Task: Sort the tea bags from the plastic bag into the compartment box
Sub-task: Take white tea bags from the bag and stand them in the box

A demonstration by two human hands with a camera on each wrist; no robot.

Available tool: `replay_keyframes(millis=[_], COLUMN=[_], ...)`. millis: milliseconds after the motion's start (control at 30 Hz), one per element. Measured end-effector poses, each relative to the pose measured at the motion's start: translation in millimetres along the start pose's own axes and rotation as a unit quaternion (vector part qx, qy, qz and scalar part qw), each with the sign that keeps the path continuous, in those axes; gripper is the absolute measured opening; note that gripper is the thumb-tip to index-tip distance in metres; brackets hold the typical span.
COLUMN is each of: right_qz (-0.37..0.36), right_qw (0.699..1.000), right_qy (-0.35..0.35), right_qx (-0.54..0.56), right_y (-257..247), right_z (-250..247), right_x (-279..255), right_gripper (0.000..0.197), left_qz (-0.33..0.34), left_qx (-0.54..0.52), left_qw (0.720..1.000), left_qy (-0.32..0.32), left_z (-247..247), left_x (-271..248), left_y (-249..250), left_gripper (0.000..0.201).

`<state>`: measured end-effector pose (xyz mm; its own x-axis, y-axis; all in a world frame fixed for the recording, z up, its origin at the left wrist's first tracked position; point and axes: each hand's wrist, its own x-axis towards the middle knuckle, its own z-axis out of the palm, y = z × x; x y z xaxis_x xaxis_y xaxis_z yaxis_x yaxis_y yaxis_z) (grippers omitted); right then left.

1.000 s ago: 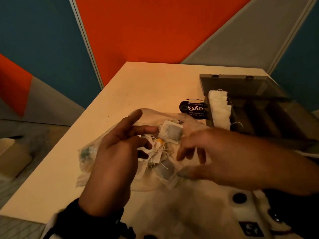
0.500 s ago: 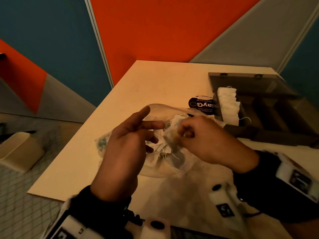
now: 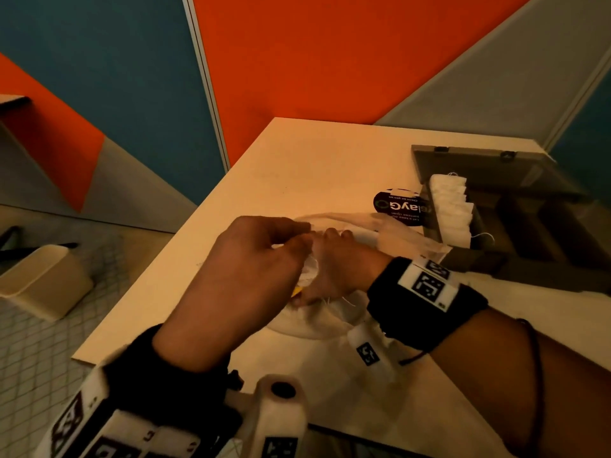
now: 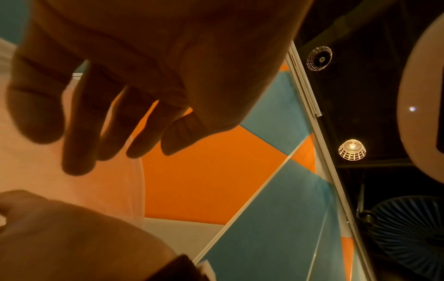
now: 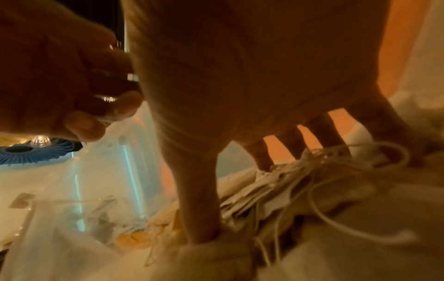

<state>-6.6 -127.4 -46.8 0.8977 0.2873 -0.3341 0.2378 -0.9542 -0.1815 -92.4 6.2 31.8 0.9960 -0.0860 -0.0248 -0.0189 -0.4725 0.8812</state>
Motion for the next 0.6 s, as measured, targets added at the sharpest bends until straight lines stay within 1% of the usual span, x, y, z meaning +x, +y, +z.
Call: replay_keyframes(millis=[67, 100, 133, 167, 200, 233, 267, 300, 333, 367, 400, 433, 467, 500, 533, 600], right_qz=[-0.001, -0.007, -0.023, -0.035, -0.038, -0.034, -0.025, -0.009, 0.006, 0.023, 0.048, 0.068, 0.083, 0.094, 0.099, 0.103], right_qw=[1.0, 1.0, 0.998, 0.994, 0.99, 0.988, 0.988, 0.987, 0.982, 0.97, 0.949, 0.917, 0.876, 0.829, 0.79, 0.736], right_qy=[-0.006, -0.014, -0.014, -0.011, -0.012, -0.012, -0.009, 0.002, 0.021, 0.048, 0.075, 0.097, 0.106, 0.111, 0.112, 0.106], right_qx=[-0.02, 0.003, 0.05, 0.104, 0.136, 0.148, 0.151, 0.159, 0.19, 0.236, 0.303, 0.38, 0.464, 0.54, 0.594, 0.66], right_y=[-3, -2, -3, -1, 0, 0, 3, 6, 9, 14, 17, 23, 26, 29, 30, 32], right_z=[-3, -5, -7, -6, -6, -5, -5, -7, -11, -15, -19, -20, -20, -20, -20, -20], right_x=[6, 5, 4, 8, 9, 12, 14, 15, 14, 13, 11, 9, 8, 8, 6, 5], right_gripper=[0.103, 0.096, 0.087, 0.074, 0.059, 0.046, 0.037, 0.031, 0.032, 0.042, 0.057, 0.067, 0.065, 0.058, 0.048, 0.032], left_qz=[-0.014, -0.021, -0.025, -0.027, -0.029, -0.033, -0.037, -0.038, -0.04, -0.044, -0.052, -0.062, -0.075, -0.084, -0.089, -0.098], left_qx=[-0.009, -0.01, -0.009, -0.009, -0.012, -0.017, -0.023, -0.031, -0.037, -0.044, -0.056, -0.072, -0.084, -0.09, -0.098, -0.129], left_qw=[1.0, 1.0, 0.999, 0.999, 0.999, 0.999, 0.999, 0.999, 0.998, 0.998, 0.997, 0.995, 0.993, 0.992, 0.991, 0.986], left_qy=[-0.009, -0.014, -0.018, -0.02, -0.021, -0.022, -0.022, -0.023, -0.024, -0.026, -0.029, -0.03, -0.03, -0.029, -0.029, -0.027], left_z=[2, 4, 5, 7, 9, 10, 11, 13, 15, 16, 18, 20, 22, 25, 28, 34], left_x=[-1, -2, -2, -2, -2, -2, -2, -3, -4, -4, -5, -4, -4, -3, -2, 1], left_y=[-1, -3, -5, -8, -10, -11, -12, -13, -14, -16, -18, -20, -22, -23, -24, -24], left_gripper=[0.025, 0.03, 0.032, 0.031, 0.027, 0.023, 0.025, 0.029, 0.032, 0.033, 0.033, 0.034, 0.034, 0.035, 0.036, 0.037])
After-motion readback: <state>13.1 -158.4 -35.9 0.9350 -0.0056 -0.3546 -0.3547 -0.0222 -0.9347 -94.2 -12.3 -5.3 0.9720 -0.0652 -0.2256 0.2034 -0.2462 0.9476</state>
